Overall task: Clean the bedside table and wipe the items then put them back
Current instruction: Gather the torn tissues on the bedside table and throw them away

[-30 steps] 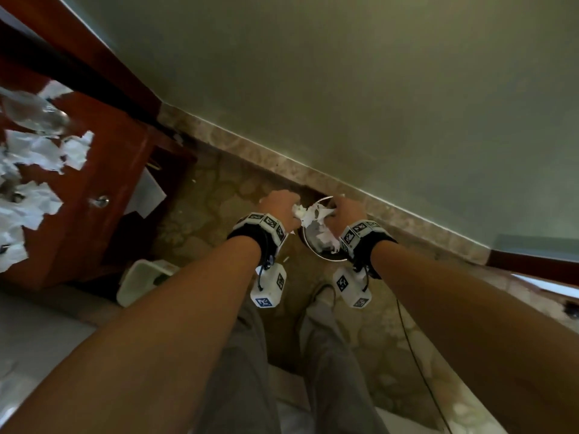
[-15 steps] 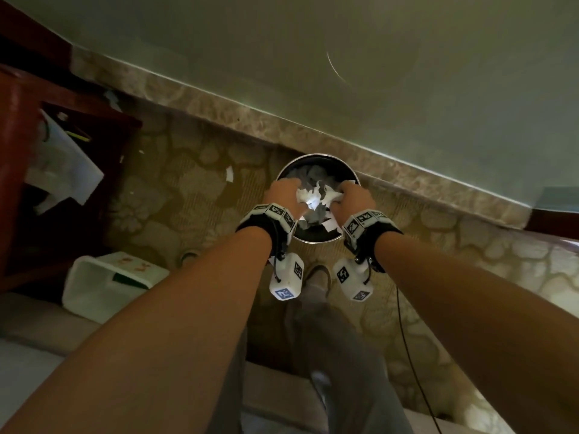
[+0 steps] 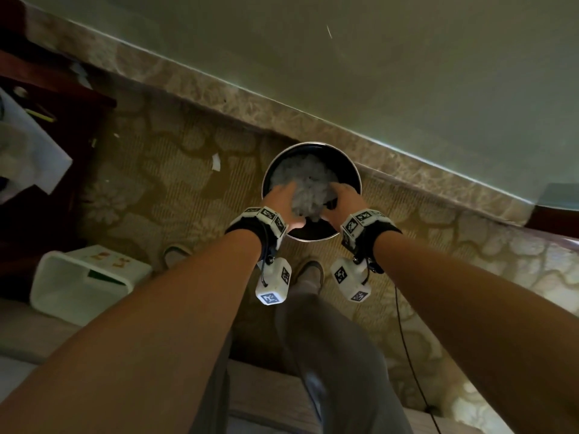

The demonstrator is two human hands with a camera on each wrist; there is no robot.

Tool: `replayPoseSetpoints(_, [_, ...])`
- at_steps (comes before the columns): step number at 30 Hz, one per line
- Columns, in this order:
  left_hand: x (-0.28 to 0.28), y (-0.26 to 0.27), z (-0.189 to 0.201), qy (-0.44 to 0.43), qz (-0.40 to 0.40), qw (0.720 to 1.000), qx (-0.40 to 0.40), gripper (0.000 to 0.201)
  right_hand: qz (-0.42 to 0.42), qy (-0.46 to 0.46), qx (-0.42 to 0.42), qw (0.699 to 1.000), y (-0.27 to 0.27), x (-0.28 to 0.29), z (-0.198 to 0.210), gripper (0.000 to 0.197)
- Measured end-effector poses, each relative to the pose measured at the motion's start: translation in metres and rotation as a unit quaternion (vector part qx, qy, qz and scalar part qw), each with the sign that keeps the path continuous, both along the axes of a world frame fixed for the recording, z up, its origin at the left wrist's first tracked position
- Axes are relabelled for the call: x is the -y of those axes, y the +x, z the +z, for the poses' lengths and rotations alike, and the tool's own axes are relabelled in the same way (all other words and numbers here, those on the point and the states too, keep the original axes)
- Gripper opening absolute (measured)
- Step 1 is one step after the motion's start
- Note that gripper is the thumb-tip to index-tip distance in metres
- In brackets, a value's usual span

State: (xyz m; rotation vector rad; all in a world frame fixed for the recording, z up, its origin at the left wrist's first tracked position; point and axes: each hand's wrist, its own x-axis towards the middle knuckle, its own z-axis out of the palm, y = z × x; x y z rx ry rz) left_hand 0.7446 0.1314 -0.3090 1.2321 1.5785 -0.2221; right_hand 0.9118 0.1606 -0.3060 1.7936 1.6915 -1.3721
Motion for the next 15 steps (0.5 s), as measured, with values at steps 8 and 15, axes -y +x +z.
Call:
replayPoseSetpoints(8, [-0.032,-0.06,0.095,0.046,-0.062,0.996,-0.052,0.049,0.115,-0.019,0.065,0.991,-0.069,-0.027,0.088,0.047])
replayPoseSetpoints(15, [-0.039,-0.163,0.2,0.096,-0.041,0.989,-0.103,0.055,0.221,0.041,0.049,0.973,-0.166,-0.061,0.198,0.045])
